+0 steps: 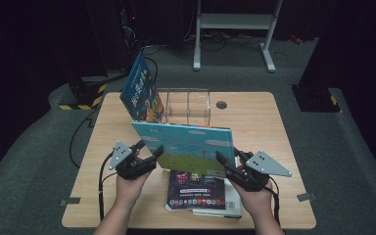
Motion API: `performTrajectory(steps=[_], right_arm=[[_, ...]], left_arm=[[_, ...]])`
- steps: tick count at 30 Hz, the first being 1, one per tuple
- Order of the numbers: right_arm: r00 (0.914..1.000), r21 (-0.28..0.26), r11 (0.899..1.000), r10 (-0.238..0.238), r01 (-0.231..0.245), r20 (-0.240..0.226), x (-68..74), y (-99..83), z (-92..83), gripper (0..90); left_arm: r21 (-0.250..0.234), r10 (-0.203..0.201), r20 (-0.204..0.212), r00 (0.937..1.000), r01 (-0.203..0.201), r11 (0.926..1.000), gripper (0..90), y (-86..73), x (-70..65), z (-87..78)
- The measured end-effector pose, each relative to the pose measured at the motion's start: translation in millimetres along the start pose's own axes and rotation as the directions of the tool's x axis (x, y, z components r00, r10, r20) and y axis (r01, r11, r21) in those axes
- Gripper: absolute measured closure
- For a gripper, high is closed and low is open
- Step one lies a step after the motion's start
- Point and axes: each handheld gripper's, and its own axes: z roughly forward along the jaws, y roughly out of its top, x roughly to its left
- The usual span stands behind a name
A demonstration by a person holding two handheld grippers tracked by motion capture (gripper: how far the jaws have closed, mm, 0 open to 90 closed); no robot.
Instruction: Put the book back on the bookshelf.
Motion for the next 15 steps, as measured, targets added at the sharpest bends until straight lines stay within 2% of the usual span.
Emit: performTrajectory(steps=[7,9,12,13,15], right_arm=[[0.9995,-0.014,1.0,0.012,-0.012,-0.029,-3.8,-4.9,-6.2,59.4],[0.9995,-0.014,1.0,0.008,-0.009,-0.03,-4.7,-6.1,-8.1,60.7],[0.9996,-0.019,1.0,0.005,-0.006,-0.029,-5.2,-7.9,-10.2,66.2],[0.9995,-0.02,1.0,0.003,-0.004,-0.031,-5.7,-8.4,-11.2,69.9],[0.9986,-0.028,0.999,0.019,-0.021,-0.049,-6.7,-9.1,-12.6,75.5]], left_arm=[[0.008,0.028,0.002,0.9996,-0.028,0.9996,28.9,4.4,-2.0,3.0],[0.003,0.027,-0.011,0.9996,-0.027,0.9996,31.5,5.8,-2.4,3.8],[0.007,0.03,-0.002,0.9995,-0.03,0.9995,32.0,7.3,-2.8,5.0],[0.009,0.045,-0.004,0.999,-0.045,0.999,32.2,7.8,-3.4,5.2],[0.007,0.043,-0.006,0.999,-0.043,0.999,32.3,8.1,-4.6,5.9]])
